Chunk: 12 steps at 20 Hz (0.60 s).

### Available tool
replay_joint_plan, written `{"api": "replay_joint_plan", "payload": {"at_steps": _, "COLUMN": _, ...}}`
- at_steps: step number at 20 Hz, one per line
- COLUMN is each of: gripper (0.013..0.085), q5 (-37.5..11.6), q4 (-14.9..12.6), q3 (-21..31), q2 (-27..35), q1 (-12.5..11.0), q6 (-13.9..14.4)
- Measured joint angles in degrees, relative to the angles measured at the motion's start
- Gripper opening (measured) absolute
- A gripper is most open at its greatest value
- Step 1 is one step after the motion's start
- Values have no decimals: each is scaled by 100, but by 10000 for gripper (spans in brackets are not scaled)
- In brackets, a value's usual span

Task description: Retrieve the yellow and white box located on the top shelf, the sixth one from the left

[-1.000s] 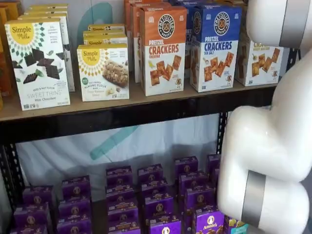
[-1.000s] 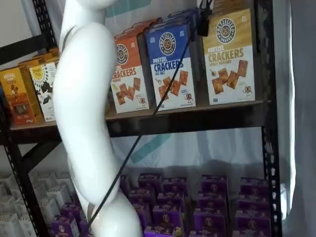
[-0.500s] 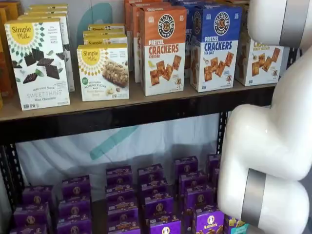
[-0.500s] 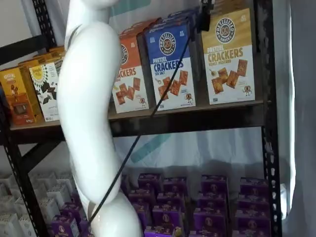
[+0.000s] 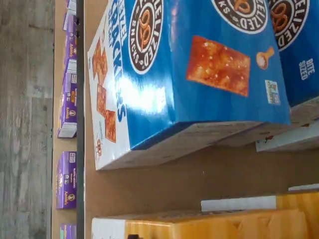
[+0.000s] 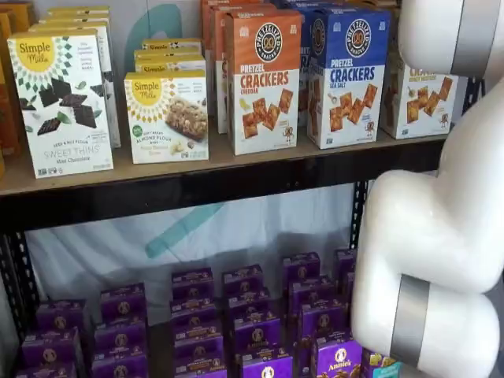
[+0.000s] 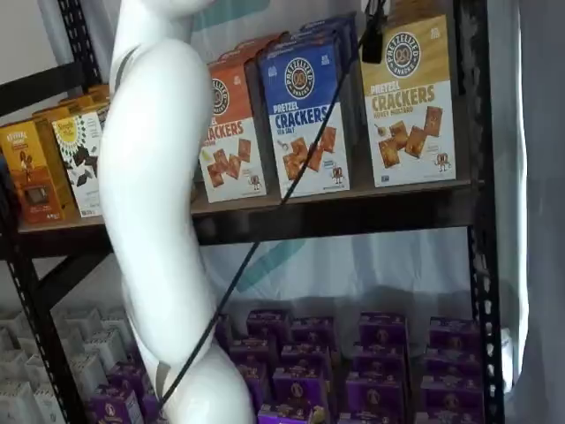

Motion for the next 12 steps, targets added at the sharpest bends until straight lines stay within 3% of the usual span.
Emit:
{"api": "replay_joint_plan", "payload": {"at_steps": 7, "gripper": 850, "q5": 295, "q4": -222, "q3": -353, "q2": 157, "q1": 37, "q6": 27}}
{"api": "replay_joint_plan", "payload": {"at_steps": 12, "gripper": 850, "q5": 451, "q4": -541, "q3": -599, "q2": 277, "q1": 161, "q6": 45}}
